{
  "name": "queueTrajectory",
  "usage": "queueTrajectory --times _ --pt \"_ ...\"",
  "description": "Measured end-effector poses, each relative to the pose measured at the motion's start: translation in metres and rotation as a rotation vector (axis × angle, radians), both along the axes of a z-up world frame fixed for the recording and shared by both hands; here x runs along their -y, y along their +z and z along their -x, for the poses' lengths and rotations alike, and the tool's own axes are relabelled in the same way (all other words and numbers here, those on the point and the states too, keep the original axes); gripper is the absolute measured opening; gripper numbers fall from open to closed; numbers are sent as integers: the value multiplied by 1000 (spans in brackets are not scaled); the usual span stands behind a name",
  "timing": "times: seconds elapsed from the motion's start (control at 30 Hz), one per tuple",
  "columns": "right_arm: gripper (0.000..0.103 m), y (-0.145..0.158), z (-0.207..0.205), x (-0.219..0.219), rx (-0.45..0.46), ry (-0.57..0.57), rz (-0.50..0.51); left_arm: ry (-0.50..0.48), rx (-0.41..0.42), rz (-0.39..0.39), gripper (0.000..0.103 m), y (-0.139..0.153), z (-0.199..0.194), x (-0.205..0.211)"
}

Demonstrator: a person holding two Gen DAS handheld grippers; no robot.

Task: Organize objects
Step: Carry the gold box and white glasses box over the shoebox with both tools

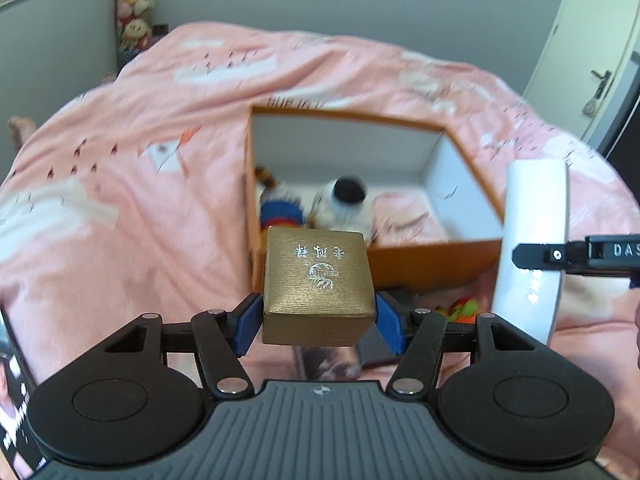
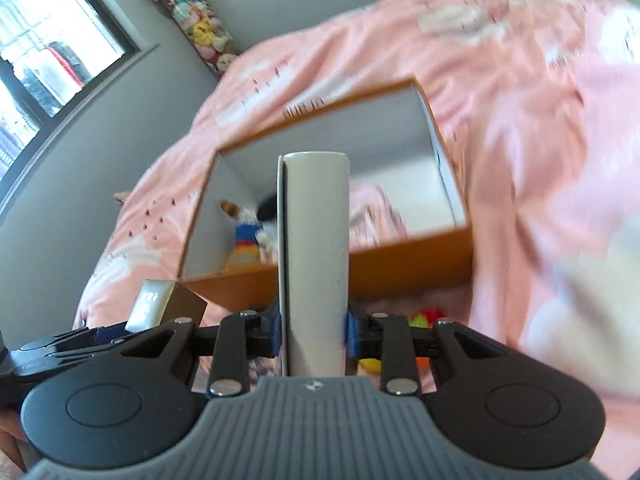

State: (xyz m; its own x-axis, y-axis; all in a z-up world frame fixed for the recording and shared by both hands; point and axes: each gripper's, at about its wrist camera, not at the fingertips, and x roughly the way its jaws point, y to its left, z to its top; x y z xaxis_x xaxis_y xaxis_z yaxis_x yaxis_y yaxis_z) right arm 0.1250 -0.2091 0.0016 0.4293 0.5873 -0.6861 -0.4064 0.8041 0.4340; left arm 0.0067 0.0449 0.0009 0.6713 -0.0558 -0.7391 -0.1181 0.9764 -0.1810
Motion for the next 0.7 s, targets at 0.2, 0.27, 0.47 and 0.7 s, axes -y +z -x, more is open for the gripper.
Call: queueTrajectory --times 0.2,0.27,0.47,0.7 --pt "31 35 -29 -6 75 40 -12 -42 79 38 70 23 -28 6" --pt "31 45 -40 -9 104 47 -7 -59 98 40 70 27 -39 8" --pt "31 56 -85 -23 158 46 55 -88 112 55 70 28 -75 7" --pt "31 30 -133 -43 119 63 165 -80 83 114 70 12 -113 -6"
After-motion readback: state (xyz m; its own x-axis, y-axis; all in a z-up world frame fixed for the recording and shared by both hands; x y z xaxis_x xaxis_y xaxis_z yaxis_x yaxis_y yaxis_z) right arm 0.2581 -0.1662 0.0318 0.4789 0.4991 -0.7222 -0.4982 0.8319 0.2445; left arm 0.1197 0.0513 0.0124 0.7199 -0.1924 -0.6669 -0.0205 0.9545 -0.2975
